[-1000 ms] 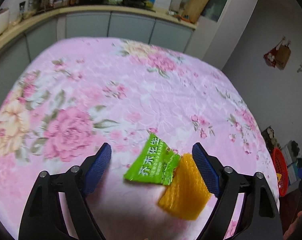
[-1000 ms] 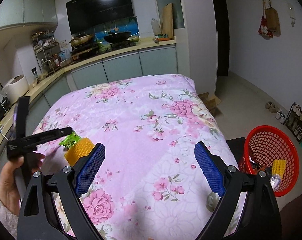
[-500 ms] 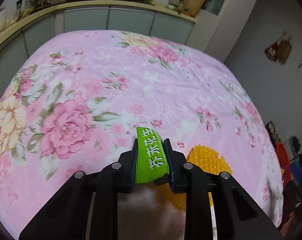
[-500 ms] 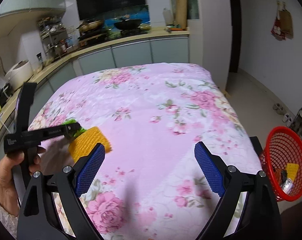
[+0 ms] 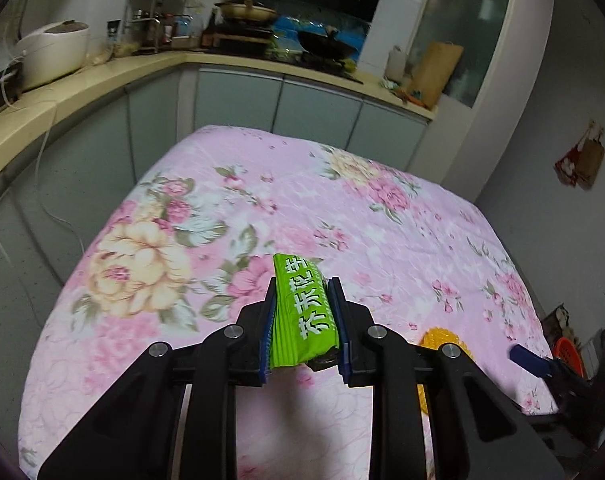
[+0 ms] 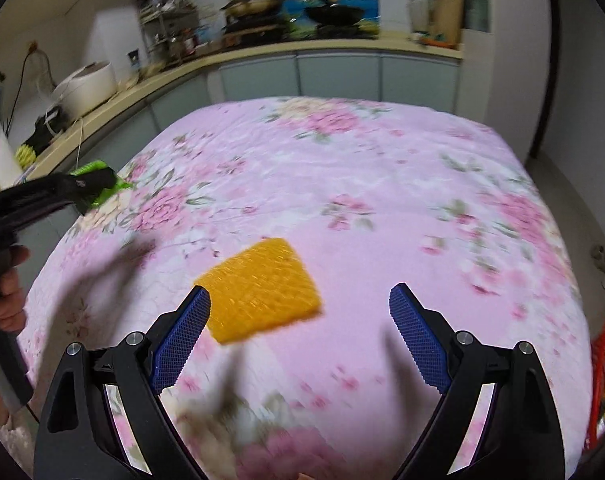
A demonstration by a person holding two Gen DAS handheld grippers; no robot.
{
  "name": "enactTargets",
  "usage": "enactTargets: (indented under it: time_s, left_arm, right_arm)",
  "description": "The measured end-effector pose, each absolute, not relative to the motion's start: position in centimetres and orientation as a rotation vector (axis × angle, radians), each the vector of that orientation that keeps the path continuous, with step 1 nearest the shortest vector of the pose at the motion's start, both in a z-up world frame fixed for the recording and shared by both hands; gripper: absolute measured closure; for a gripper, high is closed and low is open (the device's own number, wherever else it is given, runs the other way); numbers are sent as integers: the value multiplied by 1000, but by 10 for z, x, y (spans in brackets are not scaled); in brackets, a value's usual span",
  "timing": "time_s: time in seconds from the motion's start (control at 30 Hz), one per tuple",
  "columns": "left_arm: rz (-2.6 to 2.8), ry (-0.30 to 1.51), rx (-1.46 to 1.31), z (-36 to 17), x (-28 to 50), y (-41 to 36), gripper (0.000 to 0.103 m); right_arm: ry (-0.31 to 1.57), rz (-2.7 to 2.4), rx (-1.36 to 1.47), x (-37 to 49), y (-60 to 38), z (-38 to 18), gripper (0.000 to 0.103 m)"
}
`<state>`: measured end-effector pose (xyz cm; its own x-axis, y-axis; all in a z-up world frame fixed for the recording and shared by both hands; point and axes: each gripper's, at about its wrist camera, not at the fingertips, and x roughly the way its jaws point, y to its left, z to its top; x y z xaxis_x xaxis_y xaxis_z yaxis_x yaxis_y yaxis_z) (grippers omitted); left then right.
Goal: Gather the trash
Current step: 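Grasp the green packet with the left tool while the right grasps the yellow foam net, then lift the green packet and yellow foam net and carry them over the red basket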
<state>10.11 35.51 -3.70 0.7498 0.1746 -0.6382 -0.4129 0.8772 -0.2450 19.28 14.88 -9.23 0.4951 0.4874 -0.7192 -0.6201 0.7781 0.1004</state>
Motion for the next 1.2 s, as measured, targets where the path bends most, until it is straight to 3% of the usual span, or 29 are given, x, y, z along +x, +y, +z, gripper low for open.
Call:
enactTargets:
  time_s: [0.33, 0.63, 0.67, 0.87, 0.97, 1.2]
  left_arm:
    - [358, 641, -418, -45, 87, 367, 80]
    - [368, 654, -412, -51, 86, 365, 80]
    - [369, 654, -411, -51, 85, 364, 80]
    - [389, 641, -400, -51, 80, 362, 80]
    - [394, 638, -397, -51, 77, 361, 80]
    - [401, 625, -394, -45, 71, 360, 80]
  right_arm:
    - [880, 710, -279, 207, 195, -123, 15]
    - [832, 744, -306, 196, 199, -119, 49]
    - [829, 744, -304, 196, 199, -118, 57]
    - [807, 741, -299, 193, 198, -115, 76]
    - [783, 736, -298, 190, 196, -111, 83]
    - [743, 740, -275, 183, 188, -94, 84]
